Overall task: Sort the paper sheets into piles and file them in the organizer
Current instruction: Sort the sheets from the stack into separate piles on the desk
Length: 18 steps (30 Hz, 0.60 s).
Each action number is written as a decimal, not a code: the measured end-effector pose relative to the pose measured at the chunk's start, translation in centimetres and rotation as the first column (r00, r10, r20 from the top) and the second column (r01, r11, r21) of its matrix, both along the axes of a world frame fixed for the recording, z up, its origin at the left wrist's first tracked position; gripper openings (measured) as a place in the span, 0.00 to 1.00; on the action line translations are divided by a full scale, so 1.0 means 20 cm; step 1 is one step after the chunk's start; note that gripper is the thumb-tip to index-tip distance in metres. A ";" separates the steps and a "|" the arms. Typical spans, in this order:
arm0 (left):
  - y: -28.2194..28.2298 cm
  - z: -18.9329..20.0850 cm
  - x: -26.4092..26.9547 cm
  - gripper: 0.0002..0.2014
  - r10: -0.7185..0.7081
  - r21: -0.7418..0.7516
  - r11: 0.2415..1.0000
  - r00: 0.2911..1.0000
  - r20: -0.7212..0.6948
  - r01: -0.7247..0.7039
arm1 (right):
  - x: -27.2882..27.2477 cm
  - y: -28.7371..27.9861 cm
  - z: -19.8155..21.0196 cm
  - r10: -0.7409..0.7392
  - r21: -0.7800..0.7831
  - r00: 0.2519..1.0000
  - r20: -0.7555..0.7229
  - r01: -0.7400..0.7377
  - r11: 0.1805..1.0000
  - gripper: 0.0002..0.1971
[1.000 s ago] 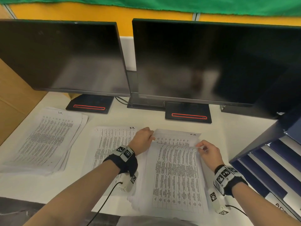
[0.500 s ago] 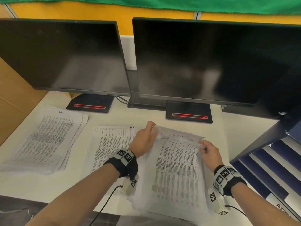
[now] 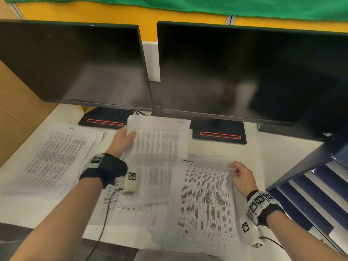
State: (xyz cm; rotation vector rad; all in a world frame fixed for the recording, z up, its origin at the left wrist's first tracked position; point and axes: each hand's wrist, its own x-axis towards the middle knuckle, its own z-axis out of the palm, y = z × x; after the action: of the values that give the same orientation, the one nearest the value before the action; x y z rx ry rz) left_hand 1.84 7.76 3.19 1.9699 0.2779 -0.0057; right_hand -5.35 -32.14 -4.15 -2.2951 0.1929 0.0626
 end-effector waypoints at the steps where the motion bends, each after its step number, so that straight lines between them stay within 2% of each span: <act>1: 0.10 -0.01 0.01 0.11 0.021 0.028 0.999 0.998 -0.063 -0.020 | 0.00 0.00 0.00 0.003 0.004 1.000 -0.002 -0.003 1.000 0.11; 5: 0.38 -0.08 -0.07 0.10 0.117 0.173 0.983 0.949 -0.294 -0.067 | 0.01 0.01 -0.01 0.008 0.011 1.000 -0.006 -0.008 1.000 0.11; 9: 0.51 -0.22 -0.11 0.15 0.207 0.388 0.921 0.885 -0.418 -0.032 | 0.02 0.03 -0.02 0.027 0.014 1.000 -0.009 -0.027 1.000 0.11; 12: 0.45 -0.24 -0.10 0.24 0.325 0.532 0.844 0.854 -0.407 -0.067 | 0.03 0.05 0.00 0.042 0.005 0.999 -0.018 -0.042 0.999 0.09; 14: 0.32 -0.22 -0.09 0.29 0.379 0.670 0.734 0.885 -0.271 -0.110 | 0.03 0.06 0.00 0.063 -0.032 0.998 0.003 -0.063 0.998 0.08; 15: 0.24 -0.20 -0.09 0.28 0.321 0.724 0.681 0.934 -0.157 -0.112 | 0.02 0.06 0.00 0.078 -0.056 0.997 0.018 -0.077 0.995 0.07; 16: 0.13 -0.18 -0.08 0.23 0.194 0.745 0.660 0.980 -0.041 -0.099 | 0.02 0.07 0.00 0.093 -0.075 0.995 0.034 -0.091 0.993 0.07; 17: 0.03 -0.17 -0.07 0.18 0.028 0.743 0.667 0.998 0.052 -0.058 | 0.01 0.07 0.00 0.109 -0.093 0.993 0.047 -0.104 0.990 0.07; 18: -0.08 -0.16 -0.07 0.13 -0.146 0.722 0.691 0.985 0.094 0.033 | 0.01 0.08 0.00 0.128 -0.119 0.990 0.061 -0.120 0.986 0.07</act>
State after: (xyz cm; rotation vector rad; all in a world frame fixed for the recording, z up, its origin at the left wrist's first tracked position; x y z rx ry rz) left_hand 0.49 6.10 -0.08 2.7618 0.0806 0.2160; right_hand -5.22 -30.52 -4.20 -2.4186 0.0181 0.0368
